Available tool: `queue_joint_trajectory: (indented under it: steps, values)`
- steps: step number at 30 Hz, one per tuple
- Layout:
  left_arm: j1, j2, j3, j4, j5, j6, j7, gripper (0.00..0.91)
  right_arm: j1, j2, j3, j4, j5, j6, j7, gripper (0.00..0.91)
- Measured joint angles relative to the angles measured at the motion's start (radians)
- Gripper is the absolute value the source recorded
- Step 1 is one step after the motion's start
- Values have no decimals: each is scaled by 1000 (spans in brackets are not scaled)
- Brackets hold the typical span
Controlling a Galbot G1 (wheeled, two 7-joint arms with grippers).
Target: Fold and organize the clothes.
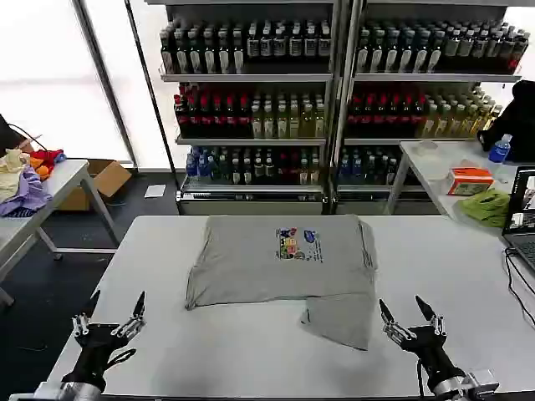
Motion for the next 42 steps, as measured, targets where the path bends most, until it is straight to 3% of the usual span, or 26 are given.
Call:
queue_joint_trajectory:
  steps: [6,14,32,33,34,35,36,37,39,40,41,42]
  values:
    - [-66,69,70,34,-82,138,-31,907,34,-2,-57,12,1,-129,78,907]
    - [-171,139,165,115,-169,270,-48,907,80,18,-140,5,-17,-224,143,907]
    - [-388,159,284,322,-223,344,-69,907,151,61,-239,-40,-50,-299,192,887]
    - [-394,157,289,332,-222,344,-68,766,153,63,-243,-43,-50,-300,192,836]
    - [-399,155,292,340,-221,344,-69,715,154,64,-246,-45,-51,-302,192,705]
    - [-404,153,296,348,-221,344,-68,554,154,64,-249,-47,-52,-303,192,252]
    - [-409,151,299,356,-220,344,-67,413,154,64,-252,-50,-53,-304,191,91]
    - [-415,149,300,363,-219,343,-67,262,155,64,-255,-52,-54,-305,191,0]
    - [-422,145,302,379,-216,340,-66,111,159,66,-257,-57,-58,-306,192,0]
    - [-423,144,303,385,-216,340,-66,91,160,68,-258,-59,-58,-305,194,0]
    - [-423,142,305,391,-215,338,-66,10,159,69,-258,-60,-58,-306,195,0]
    - [-424,140,307,394,-214,336,-65,10,158,69,-258,-60,-56,-306,196,0]
